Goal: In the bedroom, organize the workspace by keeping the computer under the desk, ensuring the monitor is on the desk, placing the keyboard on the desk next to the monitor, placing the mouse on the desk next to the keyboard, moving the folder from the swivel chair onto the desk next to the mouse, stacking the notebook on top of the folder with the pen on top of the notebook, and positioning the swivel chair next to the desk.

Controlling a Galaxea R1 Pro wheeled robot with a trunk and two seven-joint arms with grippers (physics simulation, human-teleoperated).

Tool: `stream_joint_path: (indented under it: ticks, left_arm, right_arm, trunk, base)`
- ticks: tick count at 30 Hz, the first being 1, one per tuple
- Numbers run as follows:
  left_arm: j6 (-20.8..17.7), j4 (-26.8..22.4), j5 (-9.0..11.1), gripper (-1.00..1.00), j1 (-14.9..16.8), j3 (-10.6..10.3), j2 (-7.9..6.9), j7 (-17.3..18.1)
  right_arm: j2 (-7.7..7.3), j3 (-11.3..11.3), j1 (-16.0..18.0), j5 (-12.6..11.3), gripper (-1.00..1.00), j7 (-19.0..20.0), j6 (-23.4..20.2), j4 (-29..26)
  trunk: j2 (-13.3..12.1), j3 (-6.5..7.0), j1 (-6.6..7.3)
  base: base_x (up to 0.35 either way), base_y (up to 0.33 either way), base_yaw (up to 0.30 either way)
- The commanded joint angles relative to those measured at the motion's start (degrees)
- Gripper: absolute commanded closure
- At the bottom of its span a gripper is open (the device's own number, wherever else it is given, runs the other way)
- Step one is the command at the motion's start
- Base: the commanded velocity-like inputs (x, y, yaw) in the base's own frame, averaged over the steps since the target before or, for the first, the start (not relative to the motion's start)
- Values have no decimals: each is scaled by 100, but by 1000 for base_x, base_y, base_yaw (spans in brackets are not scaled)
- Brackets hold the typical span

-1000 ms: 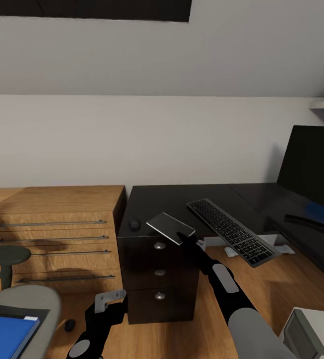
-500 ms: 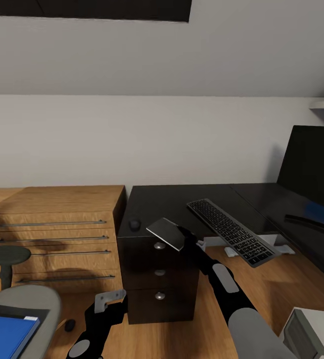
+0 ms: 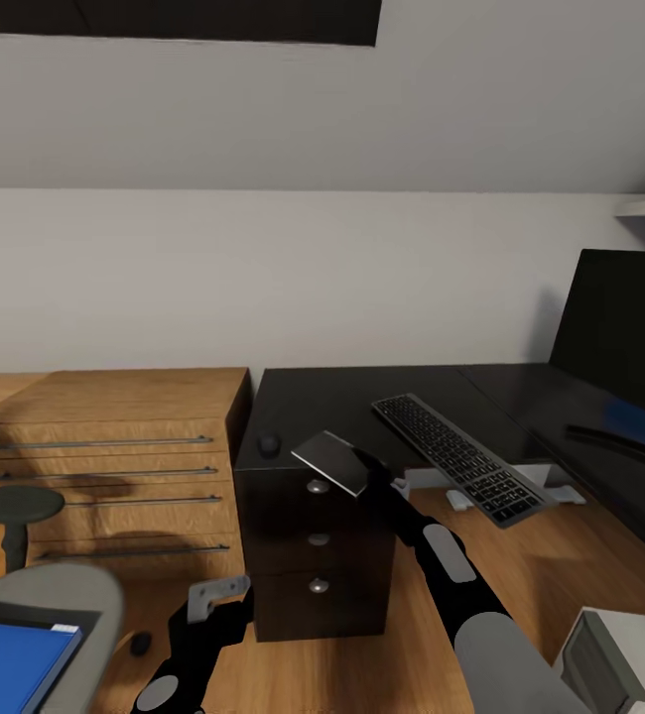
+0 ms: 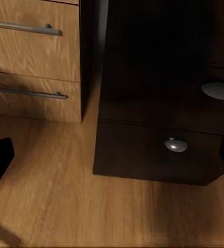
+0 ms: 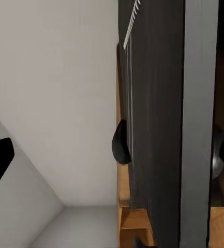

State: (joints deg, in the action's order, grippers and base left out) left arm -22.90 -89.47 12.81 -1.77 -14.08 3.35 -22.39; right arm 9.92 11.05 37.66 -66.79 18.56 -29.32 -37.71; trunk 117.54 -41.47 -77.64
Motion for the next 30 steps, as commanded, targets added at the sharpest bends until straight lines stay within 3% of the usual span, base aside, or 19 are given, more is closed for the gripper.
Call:
stream_joint_path:
  ticks: [1, 12, 30]
  left_arm:
    - [-12, -9, 60, -100, 1, -7, -1, -46]
    - [-12, -9, 58, -100, 1, -7, -1, -46]
    - [-14, -4, 63, -100, 1, -7, -6, -46]
  right_arm:
    - [7, 37, 4, -18, -100, 0, -51, 0]
    - [7, 46, 4, -18, -100, 7, -48, 0]
    - [7, 41, 4, -13, -100, 7, -36, 0]
  trunk:
    - [3, -5, 2]
    - [3, -5, 2]
    - [3, -5, 2]
  base:
    - [-235, 0, 0]
    - [-157, -10, 0]
    - [-203, -135, 0]
